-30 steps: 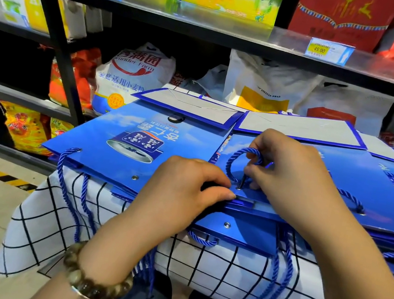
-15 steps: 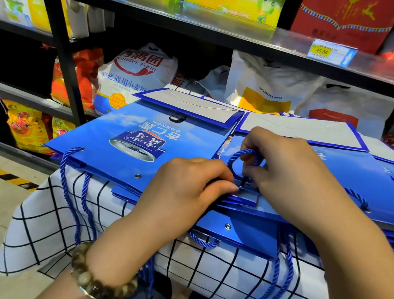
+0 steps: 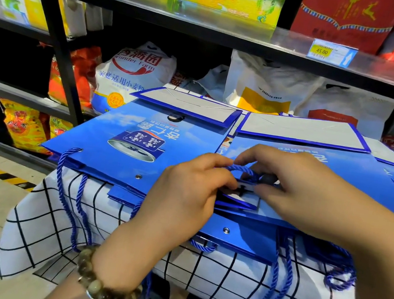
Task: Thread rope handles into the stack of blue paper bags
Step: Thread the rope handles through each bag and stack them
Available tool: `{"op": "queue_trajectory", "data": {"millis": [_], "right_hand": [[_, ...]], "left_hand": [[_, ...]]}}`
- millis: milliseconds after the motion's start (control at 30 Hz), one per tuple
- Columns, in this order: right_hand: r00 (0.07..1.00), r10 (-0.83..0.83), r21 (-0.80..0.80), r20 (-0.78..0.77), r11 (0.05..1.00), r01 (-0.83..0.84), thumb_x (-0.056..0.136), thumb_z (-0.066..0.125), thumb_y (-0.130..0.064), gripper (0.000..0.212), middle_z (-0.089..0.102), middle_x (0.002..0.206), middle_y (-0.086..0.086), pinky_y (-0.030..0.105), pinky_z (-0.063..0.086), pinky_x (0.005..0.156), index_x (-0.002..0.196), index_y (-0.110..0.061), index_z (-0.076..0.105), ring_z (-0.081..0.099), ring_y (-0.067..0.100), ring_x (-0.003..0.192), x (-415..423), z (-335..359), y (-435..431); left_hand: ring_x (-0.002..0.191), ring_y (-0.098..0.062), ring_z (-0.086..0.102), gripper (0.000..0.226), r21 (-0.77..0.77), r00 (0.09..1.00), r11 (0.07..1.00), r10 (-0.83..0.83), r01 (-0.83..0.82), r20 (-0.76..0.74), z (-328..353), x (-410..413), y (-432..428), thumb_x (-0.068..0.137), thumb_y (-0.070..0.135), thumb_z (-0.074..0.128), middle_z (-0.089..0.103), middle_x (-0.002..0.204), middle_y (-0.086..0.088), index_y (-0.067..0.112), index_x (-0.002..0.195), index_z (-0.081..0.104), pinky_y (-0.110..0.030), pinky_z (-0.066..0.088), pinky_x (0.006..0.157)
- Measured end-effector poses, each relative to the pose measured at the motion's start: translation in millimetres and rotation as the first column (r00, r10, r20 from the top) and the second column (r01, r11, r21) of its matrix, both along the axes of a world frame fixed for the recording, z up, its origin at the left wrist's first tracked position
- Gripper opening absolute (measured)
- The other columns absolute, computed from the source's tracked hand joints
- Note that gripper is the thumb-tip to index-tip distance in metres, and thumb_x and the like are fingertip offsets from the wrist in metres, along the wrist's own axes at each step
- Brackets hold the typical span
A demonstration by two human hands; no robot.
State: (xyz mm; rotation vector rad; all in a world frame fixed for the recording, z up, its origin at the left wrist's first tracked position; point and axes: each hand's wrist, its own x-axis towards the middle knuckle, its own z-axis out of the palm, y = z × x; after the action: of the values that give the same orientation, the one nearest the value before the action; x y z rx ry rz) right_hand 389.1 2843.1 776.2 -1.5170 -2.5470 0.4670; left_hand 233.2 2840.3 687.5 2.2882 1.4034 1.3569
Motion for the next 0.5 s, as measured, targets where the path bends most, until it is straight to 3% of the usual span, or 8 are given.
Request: {"op": "queue_trajectory", "data": {"millis": [67,133,300,500], "right_hand": [[1.000,-0.011,0.043,0.010,0.999,0.010,0.088,0.048,-0.011,0.038,0.059,0.092,-0.019,0.041,0.048,0.081,0.105,-0.045,0.045,0.057,0.017,0.092,-0.9,-3.1,0.4],[1.000,-0.007,0.107,0.014,0.994,0.006,0.088,0.047,-0.013,0.040,0.064,0.101,-0.007,0.043,0.048,0.077,0.104,-0.048,0.038,0.056,0.023,0.093,-2.2,-5.6,0.2],[0.999,-0.017,0.142,0.041,0.990,0.011,0.086,0.048,-0.009,0.046,0.063,0.101,0.005,0.047,0.050,0.074,0.102,-0.048,0.029,0.058,0.030,0.092,-5.7,-8.9,-1.0],[0.995,-0.049,0.182,0.084,0.983,0.033,0.088,0.043,-0.022,0.034,0.063,0.099,0.000,0.039,0.048,0.072,0.113,-0.044,0.032,0.055,0.028,0.092,-1.1,-8.3,-6.1]], "left_hand": [[0.081,-0.011,0.060,0.036,-0.025,0.999,0.999,0.037,-0.036,0.029,2.2,2.6,-1.4,0.072,0.025,0.036,0.068,0.103,0.007,0.027,0.080,0.071,-0.027,0.050,0.068],[0.075,-0.015,0.062,0.035,-0.072,0.998,0.995,0.065,-0.064,0.009,7.2,6.0,-4.5,0.071,0.031,0.038,0.070,0.092,0.005,0.022,0.077,0.071,-0.028,0.052,0.065],[0.082,-0.021,0.058,0.041,-0.248,0.953,0.948,0.130,-0.201,-0.275,20.0,18.2,-4.8,0.077,0.055,0.047,0.063,0.086,0.001,0.018,0.075,0.063,-0.033,0.045,0.069],[0.089,-0.030,0.058,0.028,-0.274,0.953,0.933,0.163,-0.233,-0.255,21.3,32.3,-8.1,0.089,0.041,0.050,0.064,0.094,-0.004,0.016,0.088,0.062,-0.038,0.046,0.073]]}}
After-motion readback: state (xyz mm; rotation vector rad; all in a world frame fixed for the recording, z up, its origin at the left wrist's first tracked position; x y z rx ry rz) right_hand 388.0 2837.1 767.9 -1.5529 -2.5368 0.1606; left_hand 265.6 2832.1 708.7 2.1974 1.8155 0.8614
